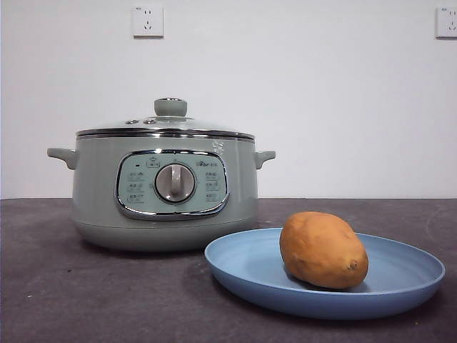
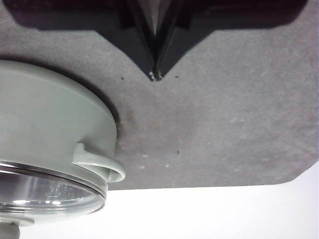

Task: Take the potato out from the steamer,put the potato on the plate,close the lid

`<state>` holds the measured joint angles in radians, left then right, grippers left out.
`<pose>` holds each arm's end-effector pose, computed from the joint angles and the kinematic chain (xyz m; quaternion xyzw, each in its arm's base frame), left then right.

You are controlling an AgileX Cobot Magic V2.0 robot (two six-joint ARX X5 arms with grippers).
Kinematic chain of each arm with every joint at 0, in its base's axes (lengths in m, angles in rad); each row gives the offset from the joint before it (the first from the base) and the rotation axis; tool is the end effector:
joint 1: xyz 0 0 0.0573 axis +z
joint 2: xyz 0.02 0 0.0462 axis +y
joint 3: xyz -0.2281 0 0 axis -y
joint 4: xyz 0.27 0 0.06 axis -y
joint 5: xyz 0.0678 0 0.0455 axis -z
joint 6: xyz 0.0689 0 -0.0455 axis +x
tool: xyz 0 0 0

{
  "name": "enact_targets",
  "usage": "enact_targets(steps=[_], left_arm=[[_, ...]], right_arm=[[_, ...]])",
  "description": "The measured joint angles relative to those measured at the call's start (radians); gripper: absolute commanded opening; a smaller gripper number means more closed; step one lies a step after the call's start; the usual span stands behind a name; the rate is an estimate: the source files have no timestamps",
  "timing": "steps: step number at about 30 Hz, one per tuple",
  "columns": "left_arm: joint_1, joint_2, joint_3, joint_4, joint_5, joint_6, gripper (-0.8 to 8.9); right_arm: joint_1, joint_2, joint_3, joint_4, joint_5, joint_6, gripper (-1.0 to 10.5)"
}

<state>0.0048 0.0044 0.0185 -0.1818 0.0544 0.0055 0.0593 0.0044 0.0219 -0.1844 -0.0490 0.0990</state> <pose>0.1957 -0.0028 0.1455 0.0003 0.0836 -0.0249 0.9962 0.1950 0.0150 0.1465 0.0488 0.0859 0.0497 0.9939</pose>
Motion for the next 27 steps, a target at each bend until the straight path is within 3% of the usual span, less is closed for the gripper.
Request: enact_targets(steps=[27], left_arm=[[0.000, 0.000, 0.000, 0.000, 0.000, 0.000, -0.04]], right_arm=[[0.000, 0.000, 0.000, 0.001, 0.000, 0.021, 0.0]])
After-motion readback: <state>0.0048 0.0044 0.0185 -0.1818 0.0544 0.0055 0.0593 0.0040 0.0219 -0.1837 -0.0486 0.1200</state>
